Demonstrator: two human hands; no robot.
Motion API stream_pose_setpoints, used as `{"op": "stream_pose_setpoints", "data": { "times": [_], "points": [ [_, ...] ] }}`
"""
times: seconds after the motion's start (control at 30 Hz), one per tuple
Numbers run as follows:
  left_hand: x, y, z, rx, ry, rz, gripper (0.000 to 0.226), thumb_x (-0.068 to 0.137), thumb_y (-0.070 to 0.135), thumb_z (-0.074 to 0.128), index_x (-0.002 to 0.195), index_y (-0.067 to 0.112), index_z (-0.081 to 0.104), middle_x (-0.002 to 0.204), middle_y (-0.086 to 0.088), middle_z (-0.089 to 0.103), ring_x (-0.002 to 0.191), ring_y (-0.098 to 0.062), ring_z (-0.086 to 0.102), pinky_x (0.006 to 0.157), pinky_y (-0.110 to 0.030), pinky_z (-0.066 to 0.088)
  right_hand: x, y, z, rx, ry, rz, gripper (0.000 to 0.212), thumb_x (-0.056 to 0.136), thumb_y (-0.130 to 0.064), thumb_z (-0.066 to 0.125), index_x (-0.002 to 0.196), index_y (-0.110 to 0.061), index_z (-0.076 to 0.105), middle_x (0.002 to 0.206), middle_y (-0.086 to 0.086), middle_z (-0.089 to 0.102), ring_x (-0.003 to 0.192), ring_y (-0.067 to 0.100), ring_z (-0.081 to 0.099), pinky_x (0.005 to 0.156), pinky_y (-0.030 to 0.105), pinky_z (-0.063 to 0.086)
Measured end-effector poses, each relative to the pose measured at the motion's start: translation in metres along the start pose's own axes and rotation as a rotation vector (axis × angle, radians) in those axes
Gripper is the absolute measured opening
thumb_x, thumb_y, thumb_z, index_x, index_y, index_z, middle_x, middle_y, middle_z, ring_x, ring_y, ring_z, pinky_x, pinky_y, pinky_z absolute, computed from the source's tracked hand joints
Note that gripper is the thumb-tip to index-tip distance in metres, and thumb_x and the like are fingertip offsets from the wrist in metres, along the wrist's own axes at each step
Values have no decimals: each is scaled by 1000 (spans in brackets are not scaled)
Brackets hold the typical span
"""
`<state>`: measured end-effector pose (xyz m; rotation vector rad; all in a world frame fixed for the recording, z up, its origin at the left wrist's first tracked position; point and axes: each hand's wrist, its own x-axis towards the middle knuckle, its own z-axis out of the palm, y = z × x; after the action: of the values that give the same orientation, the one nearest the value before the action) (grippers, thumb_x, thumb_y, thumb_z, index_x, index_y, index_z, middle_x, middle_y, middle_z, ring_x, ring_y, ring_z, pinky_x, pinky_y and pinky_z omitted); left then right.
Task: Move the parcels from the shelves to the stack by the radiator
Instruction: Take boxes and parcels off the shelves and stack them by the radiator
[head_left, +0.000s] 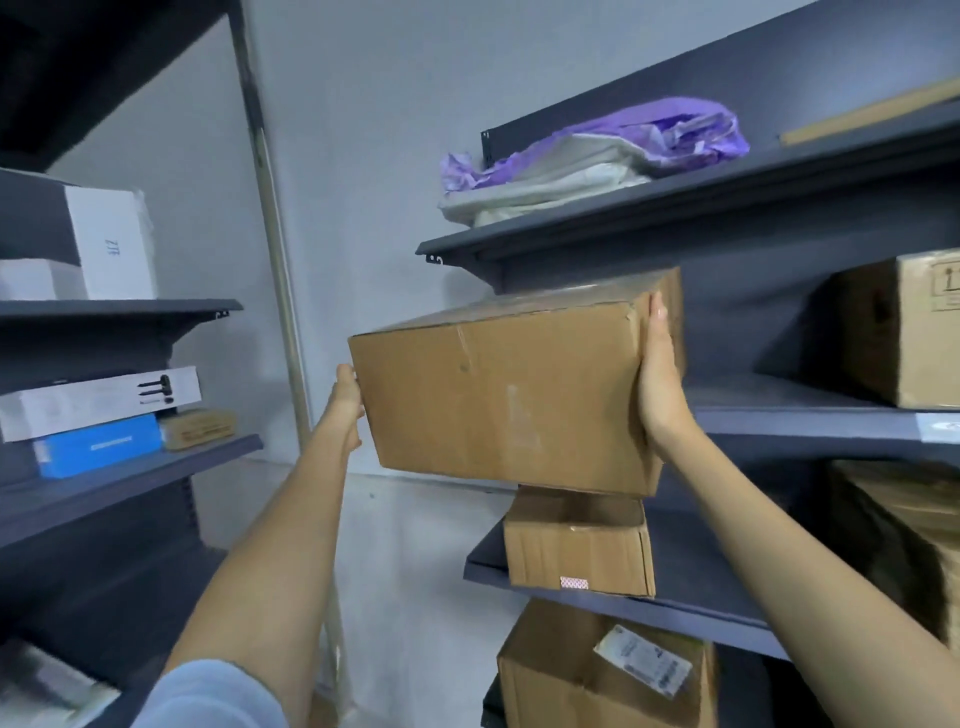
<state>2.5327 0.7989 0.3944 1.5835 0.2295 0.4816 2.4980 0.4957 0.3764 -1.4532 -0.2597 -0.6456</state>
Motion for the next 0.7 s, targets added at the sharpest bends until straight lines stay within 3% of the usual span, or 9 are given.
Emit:
{"op": "stream_pose_setpoints", "data": {
  "times": [0.1, 0.17, 0.27, 0.33, 0.43, 0.53, 0.6, 0.67, 0.7],
  "points": [
    [6, -14, -11, -153, -29, 5, 46, 94, 47, 16, 90, 18, 52, 86, -3, 55, 75, -17, 49, 70, -31, 42, -29, -3, -10, 0, -1, -19, 77, 75, -84, 12, 143, -50, 18, 150, -26, 21, 140, 1, 21, 121, 39, 10],
    [0, -26, -28, -225, -160, -97, 64, 91, 60, 12, 92, 12, 54, 73, -6, 60, 79, -22, 54, 75, -37, 45, -57, -8, -19, 6, -1, -51, 63, 83, -73, 8, 143, -51, 10, 154, -25, 13, 142, 1, 15, 120, 33, 6],
    [-5, -43, -65, -170, -402, -208, 90, 80, 80, 8, 116, 11, 52, 101, -11, 66, 106, -26, 58, 92, -45, 42, -109, -8, -31, 54, 2, -47, 59, 83, -66, 8, 141, -54, 8, 154, -25, 11, 142, -3, 12, 113, 24, 8],
    [-10, -45, -75, -41, -523, -236, 85, 80, 79, 14, 115, 15, 57, 98, -12, 72, 97, -27, 65, 87, -44, 46, -139, -7, -41, 94, 5, -25, 50, 84, -66, 10, 134, -62, 13, 151, -29, 16, 140, -5, 16, 114, 24, 12],
    [-28, -40, -61, 168, -583, -225, 62, 87, 67, 29, 101, 17, 63, 80, -7, 76, 86, -25, 67, 77, -40, 49, -157, -10, -55, 111, 43, 45, 29, 93, -58, 14, 109, -64, 37, 124, -41, 44, 123, -13, 40, 108, 19, 25],
    [-44, -42, -35, 259, -665, -201, 50, 75, 65, 56, 101, 23, 64, 82, 3, 76, 79, -15, 71, 75, -29, 48, -149, -16, -74, 137, 12, 139, 35, 97, -49, 17, 95, -47, 52, 82, -37, 65, 78, -19, 61, 76, 9, 45],
    [-45, -49, -13, 203, -681, -185, 55, 68, 62, 64, 106, 23, 63, 84, 5, 76, 84, -13, 70, 76, -28, 48, -142, -14, -87, 128, -31, 208, 33, 94, -54, 27, 113, -47, 52, 95, -30, 67, 88, -10, 63, 80, 16, 46],
    [-45, -57, 10, 94, -667, -163, 40, 86, 50, 52, 111, 21, 60, 81, 4, 76, 89, -15, 65, 74, -28, 47, -129, -4, -100, 95, -50, 240, 52, 89, -60, 38, 139, -46, 34, 131, -25, 51, 116, 0, 52, 90, 23, 43],
    [-42, -61, 23, 26, -659, -170, 36, 92, 46, 47, 115, 21, 58, 82, 3, 76, 91, -15, 64, 74, -29, 47, -122, 0, -105, 58, -52, 229, 58, 89, -58, 40, 143, -45, 25, 139, -25, 42, 124, 1, 45, 89, 21, 41]
  ]
}}
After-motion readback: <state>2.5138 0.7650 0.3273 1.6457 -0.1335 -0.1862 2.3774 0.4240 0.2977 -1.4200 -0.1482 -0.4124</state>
